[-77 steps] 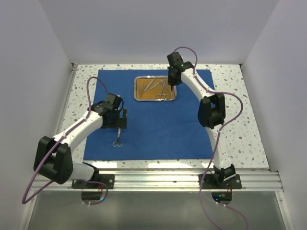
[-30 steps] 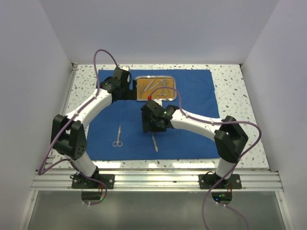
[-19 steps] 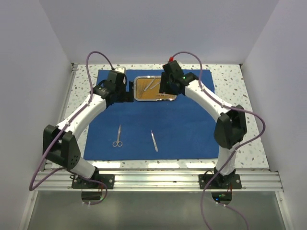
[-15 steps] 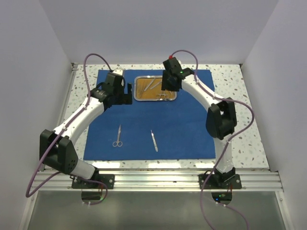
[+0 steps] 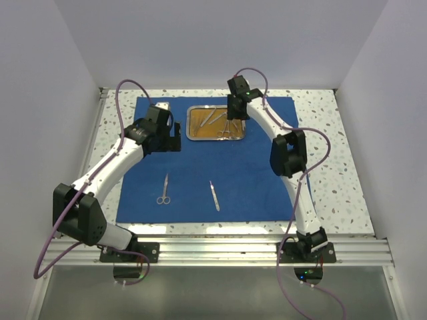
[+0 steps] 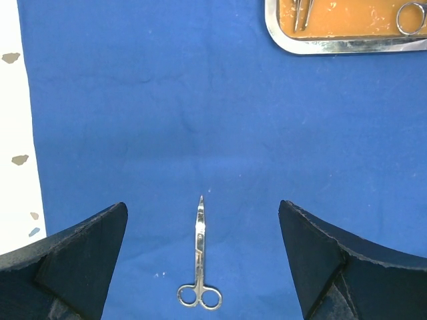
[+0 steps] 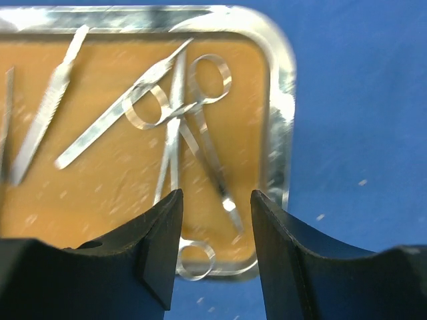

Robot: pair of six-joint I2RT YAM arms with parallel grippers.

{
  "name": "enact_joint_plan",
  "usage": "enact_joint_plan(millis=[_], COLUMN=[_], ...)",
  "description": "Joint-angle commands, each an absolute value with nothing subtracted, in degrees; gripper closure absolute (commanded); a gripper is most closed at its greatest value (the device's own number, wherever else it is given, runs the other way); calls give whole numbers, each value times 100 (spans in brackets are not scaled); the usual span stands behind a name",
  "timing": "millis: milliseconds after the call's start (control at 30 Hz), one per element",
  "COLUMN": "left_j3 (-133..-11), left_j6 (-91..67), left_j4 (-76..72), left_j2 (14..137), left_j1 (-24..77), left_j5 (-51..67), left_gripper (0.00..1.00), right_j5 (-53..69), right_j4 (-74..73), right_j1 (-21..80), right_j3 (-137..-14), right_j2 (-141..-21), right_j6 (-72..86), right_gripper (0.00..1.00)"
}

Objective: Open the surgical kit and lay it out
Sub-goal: Pick up the medical item from the container.

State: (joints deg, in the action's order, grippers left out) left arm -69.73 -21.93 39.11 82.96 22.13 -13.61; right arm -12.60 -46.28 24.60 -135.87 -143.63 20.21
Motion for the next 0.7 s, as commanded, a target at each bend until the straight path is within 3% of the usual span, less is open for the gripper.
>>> enact_joint_plan(millis=[0, 267, 667], left_j3=[-7013, -7347, -7410], left_j6=[-2259, -2276, -2136], left_j4=[4078, 4148, 3964], left_j2=[8147, 8621, 8869], left_j1=[2162, 2162, 2162], left_j5=[-1521, -1503, -1397], left_gripper=[0, 0, 0], right_j5=[-1424, -1160, -1837], right_j4=[-4685, -4685, -4334], right_j1=[2233, 2109, 2153], right_j3=[-13939, -14036, -13834], right_j2=[-14537, -14906, -13922], right_j6=[1793, 1846, 1714], right_gripper=[51, 52, 51])
